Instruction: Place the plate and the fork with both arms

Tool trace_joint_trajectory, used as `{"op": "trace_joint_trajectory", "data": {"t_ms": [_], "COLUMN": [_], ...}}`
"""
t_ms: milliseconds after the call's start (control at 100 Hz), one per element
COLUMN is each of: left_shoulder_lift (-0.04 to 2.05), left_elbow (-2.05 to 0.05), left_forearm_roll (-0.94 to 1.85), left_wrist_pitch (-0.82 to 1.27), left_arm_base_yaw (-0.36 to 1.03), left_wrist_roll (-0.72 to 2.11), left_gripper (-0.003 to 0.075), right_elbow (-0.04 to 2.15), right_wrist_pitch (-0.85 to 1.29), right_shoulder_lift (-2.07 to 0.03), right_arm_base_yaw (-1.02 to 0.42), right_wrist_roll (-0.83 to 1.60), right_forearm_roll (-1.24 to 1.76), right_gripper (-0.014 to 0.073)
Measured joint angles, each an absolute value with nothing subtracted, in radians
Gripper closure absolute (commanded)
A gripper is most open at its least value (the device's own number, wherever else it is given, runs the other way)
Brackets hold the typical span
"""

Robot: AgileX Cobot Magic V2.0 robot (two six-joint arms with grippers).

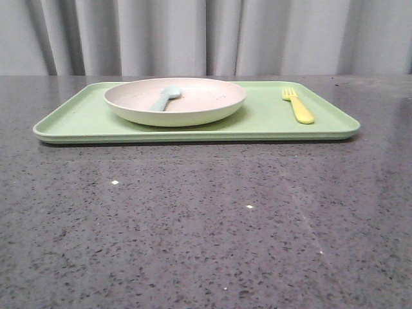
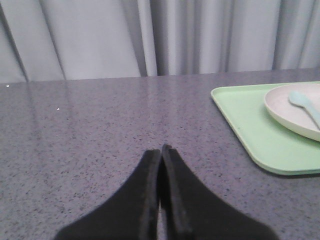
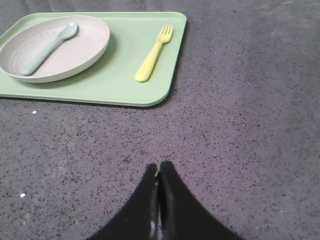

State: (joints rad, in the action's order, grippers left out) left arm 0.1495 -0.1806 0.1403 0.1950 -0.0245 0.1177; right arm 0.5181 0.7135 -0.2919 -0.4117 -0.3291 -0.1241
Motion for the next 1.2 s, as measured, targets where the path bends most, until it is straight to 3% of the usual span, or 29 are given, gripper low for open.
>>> {"op": "trace_joint_trajectory", "data": {"t_ms": [350,1200], "left_shoulder_lift": [-0.002,-0.002], "left_elbow": [-0.001,0.0], "left_forearm_roll": [0.07,0.071], "left_wrist_pitch": [0.128,0.113], "left_arm_base_yaw": [-0.048,-0.048], "left_wrist_roll": [0.016,0.009], "left_gripper": [0.0741,0.0741], "right_elbow": [0.518,0.518], "right_wrist_pitch": [0.713,0.713], "right_shoulder_lift": [-0.292,-0.292], "right_arm_base_yaw": [-0.412,-0.412], "right_wrist_roll": [-0.329,-0.329], "right_forearm_roll": [-0.124,-0.124], "right_gripper": [0.0662,0.0662]}}
